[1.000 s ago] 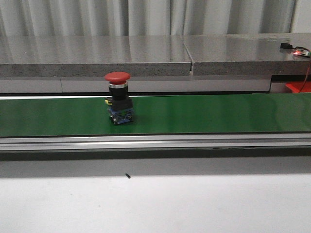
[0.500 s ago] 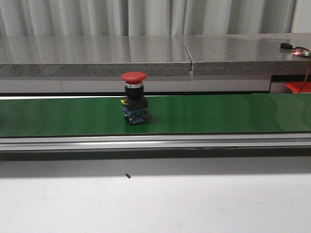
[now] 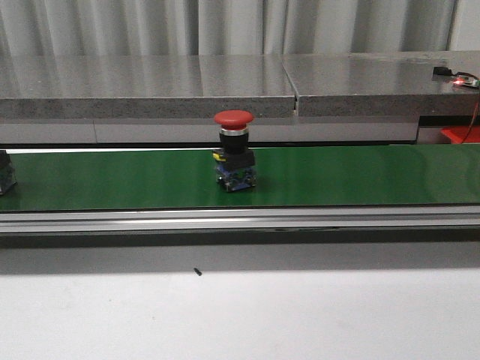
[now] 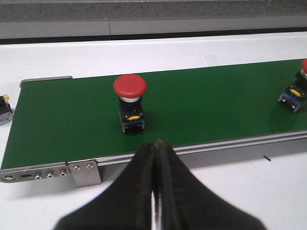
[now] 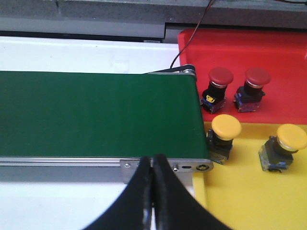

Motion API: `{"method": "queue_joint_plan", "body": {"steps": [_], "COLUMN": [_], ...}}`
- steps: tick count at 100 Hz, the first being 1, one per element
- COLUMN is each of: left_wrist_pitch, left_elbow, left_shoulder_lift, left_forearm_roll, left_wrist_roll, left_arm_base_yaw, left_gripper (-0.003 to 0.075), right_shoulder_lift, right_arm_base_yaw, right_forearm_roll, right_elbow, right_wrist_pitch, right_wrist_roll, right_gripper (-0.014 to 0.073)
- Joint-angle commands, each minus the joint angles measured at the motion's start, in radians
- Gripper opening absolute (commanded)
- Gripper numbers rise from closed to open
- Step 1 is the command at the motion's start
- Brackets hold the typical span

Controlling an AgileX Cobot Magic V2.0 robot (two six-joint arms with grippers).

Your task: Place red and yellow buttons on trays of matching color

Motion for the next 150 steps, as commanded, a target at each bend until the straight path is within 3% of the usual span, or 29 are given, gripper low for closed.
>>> {"method": "queue_joint_plan", "body": {"steps": [1, 32, 39, 48, 70, 77, 132, 150], "left_wrist_pitch": [-0.061, -0.061, -0.061, -0.061, -0.061, -0.061, -0.061, -0.061], "left_elbow": [-0.025, -0.025, -0.025, -0.025, -0.025, -0.025, -0.025, -0.025], "left_shoulder_lift": [0.002, 0.002, 0.002, 0.002, 0.002, 0.002, 0.002, 0.002], "left_forearm_roll": [-0.016, -0.016, -0.016, -0.016, -0.016, -0.016, -0.016, -0.016], "left_wrist_roll": [-0.003, -0.003, -0.003, -0.003, -0.003, -0.003, -0.003, -0.003], "left_arm_base_yaw": [-0.009, -0.009, -0.009, -0.009, -0.009, -0.009, -0.009, -0.009], "left_gripper": [-0.0020, -0.0020, -0.0020, -0.0020, -0.0020, -0.0020, -0.0020, -0.0020], "right_shoulder_lift": [0.050, 0.293, 0.352, 0.429, 0.608, 0.664, 1.029, 1.106], "right_arm_base_yaw": [0.019, 0.177, 0.219, 0.274, 0.377, 0.403, 0.470, 0.470], "right_forearm_roll": [0.005, 0.005, 0.005, 0.005, 0.033, 0.052, 0.139, 0.194], "right_elbow": [-0.079, -0.310, -0.363, -0.429, -0.561, -0.606, -0.924, -0.977], "right_wrist_pitch": [-0.029, 0.129, 0.165, 0.211, 0.264, 0.298, 0.526, 0.520], "right_wrist_roll": [-0.004, -0.005, -0.005, -0.005, -0.005, -0.005, -0.024, -0.055], "right_gripper": [-0.0067, -0.0062, -0.0027, 0.0089, 0.0498, 0.0568, 0.0580, 0.0580]}}
